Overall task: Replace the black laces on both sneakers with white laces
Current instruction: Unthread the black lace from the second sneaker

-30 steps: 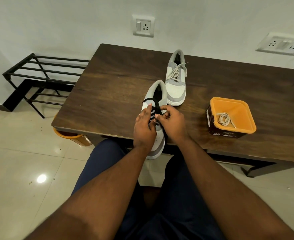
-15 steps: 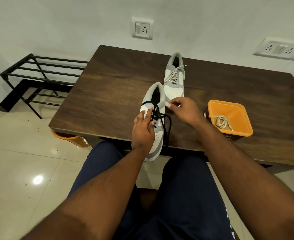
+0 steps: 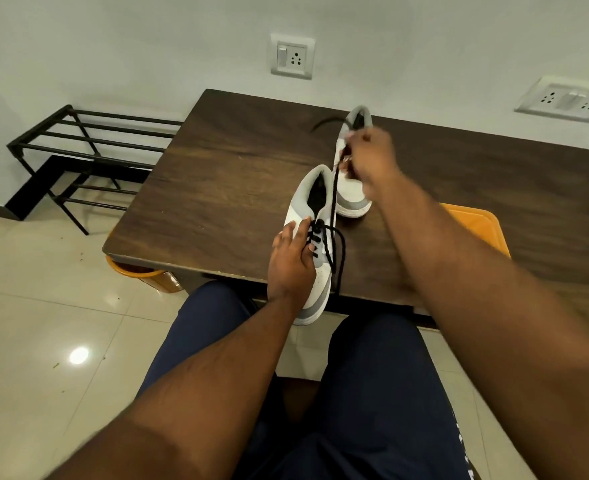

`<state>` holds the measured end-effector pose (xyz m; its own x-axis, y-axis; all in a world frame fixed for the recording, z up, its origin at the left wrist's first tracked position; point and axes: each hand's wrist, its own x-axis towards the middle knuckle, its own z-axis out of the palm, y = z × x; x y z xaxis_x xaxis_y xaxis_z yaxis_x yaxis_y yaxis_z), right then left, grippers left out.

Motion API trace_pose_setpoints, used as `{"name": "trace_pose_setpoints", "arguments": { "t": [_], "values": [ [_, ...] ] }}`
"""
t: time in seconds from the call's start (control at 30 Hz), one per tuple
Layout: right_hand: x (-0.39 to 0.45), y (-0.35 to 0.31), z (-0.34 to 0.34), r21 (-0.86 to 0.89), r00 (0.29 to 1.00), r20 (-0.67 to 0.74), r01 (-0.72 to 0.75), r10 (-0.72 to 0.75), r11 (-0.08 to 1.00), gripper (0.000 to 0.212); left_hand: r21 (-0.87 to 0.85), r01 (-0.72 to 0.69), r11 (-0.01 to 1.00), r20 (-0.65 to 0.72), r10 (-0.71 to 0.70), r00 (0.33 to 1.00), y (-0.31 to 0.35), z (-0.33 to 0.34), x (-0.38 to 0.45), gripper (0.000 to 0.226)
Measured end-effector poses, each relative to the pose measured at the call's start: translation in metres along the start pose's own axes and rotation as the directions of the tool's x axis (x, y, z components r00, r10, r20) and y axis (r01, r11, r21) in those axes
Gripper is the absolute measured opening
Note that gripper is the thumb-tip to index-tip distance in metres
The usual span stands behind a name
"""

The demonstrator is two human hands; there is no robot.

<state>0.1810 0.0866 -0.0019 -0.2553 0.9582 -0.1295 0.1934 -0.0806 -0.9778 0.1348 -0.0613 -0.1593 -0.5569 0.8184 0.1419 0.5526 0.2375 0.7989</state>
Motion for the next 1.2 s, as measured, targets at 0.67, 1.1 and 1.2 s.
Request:
{"name": "trace_pose_setpoints", "arguments": {
  "t": [0.67,1.1,1.2],
  "values": [
    [-0.038,0.069,-0.022,-0.618,0.895,0.447,0.310,-0.001,0.722,0.018,-0.004,-0.023,1.000,-0.020,0.023,1.000,-0.001,0.000,-0.001,0.051],
    [-0.003,-0.017,-0.004,-0.261,0.805,0.398,0.560,-0.440,0.787,0.068,-0.218,0.060,0.974,0.052,-0.050,0.997,0.010,-0.017,0.008,0.054],
    [-0.010,0.013,-0.022,-0.302,0.839,0.323,0.531,-0.439,0.792,0.041,-0.225,0.020,0.974,0.011,-0.018,1.000,0.014,-0.031,0.018,0.043]
  ]
}}
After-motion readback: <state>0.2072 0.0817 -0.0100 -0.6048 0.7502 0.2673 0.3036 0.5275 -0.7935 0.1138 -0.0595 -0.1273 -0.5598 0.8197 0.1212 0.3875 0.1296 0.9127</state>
